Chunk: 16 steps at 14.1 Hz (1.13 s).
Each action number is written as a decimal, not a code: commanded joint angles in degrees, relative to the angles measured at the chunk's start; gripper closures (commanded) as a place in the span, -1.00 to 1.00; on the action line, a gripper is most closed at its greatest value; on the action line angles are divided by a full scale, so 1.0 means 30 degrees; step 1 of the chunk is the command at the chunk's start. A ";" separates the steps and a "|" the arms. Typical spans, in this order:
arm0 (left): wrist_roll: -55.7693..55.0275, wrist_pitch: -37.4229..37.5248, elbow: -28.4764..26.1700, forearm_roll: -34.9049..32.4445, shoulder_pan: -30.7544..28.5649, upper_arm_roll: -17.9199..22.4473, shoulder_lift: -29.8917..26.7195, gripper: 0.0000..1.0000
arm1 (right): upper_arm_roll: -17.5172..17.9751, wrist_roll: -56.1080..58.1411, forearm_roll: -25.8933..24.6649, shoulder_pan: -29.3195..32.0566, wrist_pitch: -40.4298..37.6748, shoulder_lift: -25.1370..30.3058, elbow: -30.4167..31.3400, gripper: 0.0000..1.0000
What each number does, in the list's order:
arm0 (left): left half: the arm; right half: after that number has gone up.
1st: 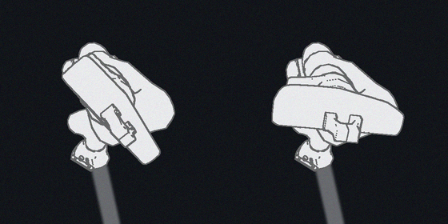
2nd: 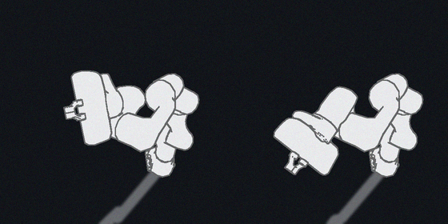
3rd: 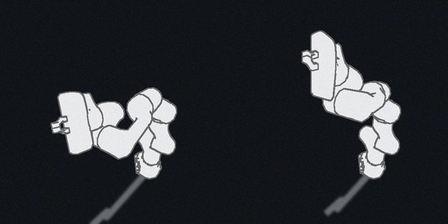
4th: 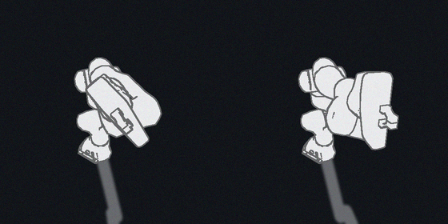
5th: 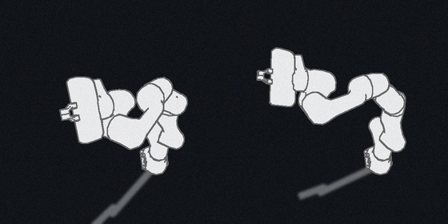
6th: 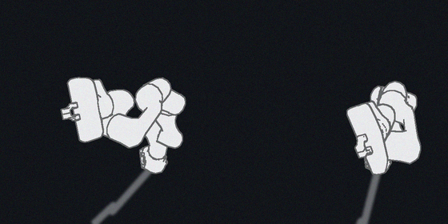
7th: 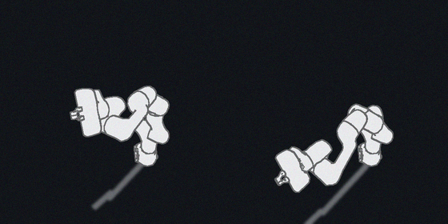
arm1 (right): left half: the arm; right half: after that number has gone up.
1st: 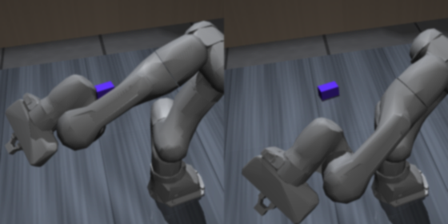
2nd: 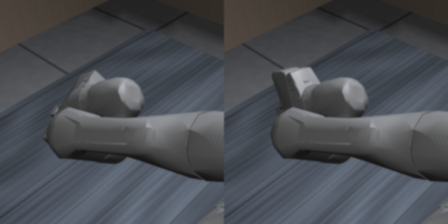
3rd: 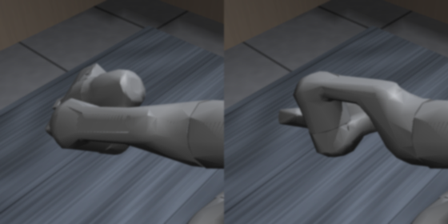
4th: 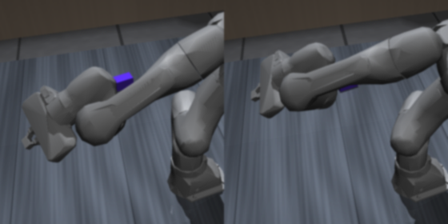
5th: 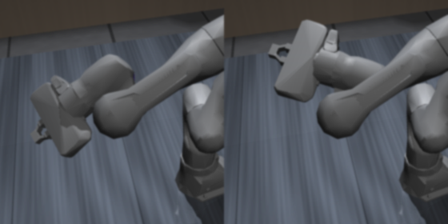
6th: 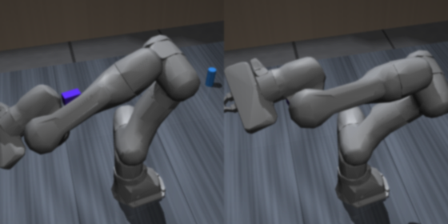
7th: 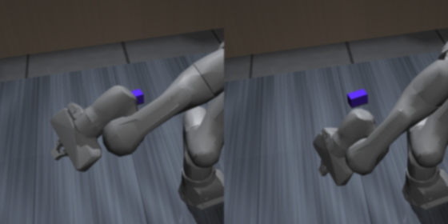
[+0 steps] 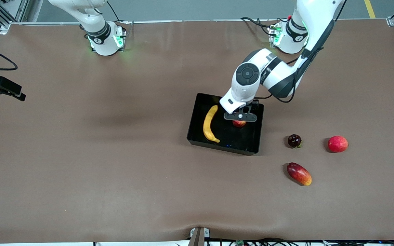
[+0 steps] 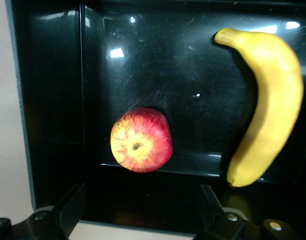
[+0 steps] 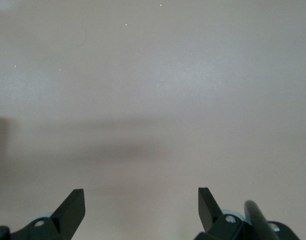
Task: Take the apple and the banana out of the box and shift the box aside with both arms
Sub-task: 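Grasp the apple with the left gripper and lift it out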
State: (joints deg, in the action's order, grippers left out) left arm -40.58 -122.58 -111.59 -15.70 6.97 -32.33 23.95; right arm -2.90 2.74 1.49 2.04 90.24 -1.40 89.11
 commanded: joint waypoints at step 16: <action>-0.2469 -0.1622 0.0547 -0.3322 -0.0273 0.0114 0.3091 1.00 | 0.0147 0.0140 -0.0291 0.0259 -0.0227 -0.0383 -0.0466 -1.00</action>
State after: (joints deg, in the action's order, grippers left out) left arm -46.92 -127.01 -110.91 -24.01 6.21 -31.86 33.16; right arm -2.96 2.75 1.36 2.09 90.24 -1.90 89.11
